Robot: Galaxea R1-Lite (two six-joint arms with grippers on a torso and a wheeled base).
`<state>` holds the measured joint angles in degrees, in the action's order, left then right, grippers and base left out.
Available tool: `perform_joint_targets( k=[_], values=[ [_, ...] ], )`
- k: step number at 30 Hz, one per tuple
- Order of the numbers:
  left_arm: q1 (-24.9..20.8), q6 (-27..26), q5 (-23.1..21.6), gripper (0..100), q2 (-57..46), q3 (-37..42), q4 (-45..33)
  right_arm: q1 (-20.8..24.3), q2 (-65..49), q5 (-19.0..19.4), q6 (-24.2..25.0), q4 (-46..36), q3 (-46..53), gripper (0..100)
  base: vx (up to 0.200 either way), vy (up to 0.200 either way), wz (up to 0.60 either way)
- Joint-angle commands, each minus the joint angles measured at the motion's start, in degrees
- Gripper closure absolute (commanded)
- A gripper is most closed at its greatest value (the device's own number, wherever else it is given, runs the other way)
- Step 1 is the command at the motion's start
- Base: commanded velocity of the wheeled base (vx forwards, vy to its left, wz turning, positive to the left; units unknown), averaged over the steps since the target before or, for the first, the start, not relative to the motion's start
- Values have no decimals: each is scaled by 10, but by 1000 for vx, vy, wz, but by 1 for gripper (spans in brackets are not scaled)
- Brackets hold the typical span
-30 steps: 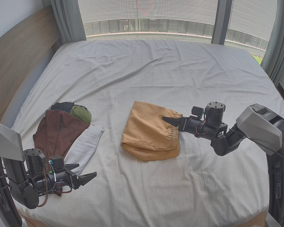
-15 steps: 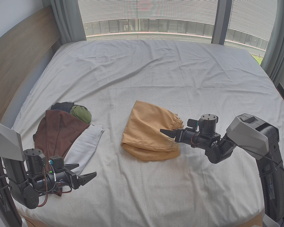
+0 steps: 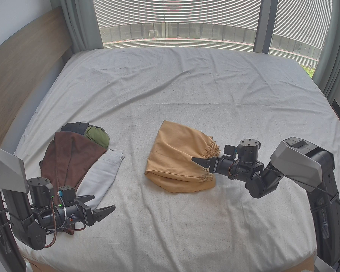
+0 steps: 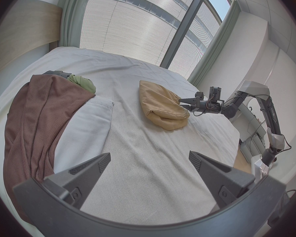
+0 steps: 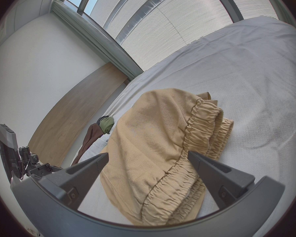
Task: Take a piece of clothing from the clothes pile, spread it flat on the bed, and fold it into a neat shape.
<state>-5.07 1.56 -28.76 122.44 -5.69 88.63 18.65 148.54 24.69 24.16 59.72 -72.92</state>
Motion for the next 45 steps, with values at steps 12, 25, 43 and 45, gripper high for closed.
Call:
perform_joint_targets(
  k=[12, 25, 43, 45],
  values=[
    [1, 76, -20, 0, -190, 5, 0, 2, -390, -7, -1, -36, 169, 0, 0, 0, 0],
    [-42, 166, -16, 0, -431, 57, -7, -31, -729, -6, -2, -43, 392, 0, 0, 0, 0],
    [-35, 193, -6, 0, -793, 54, -292, -137, -1154, -9, -27, -232, 555, 0, 0, 0, 0],
    [-35, 193, -5, 0, -884, 34, -394, -138, -1215, -9, -38, -293, 556, 0, 0, 0, 0]
  ],
)
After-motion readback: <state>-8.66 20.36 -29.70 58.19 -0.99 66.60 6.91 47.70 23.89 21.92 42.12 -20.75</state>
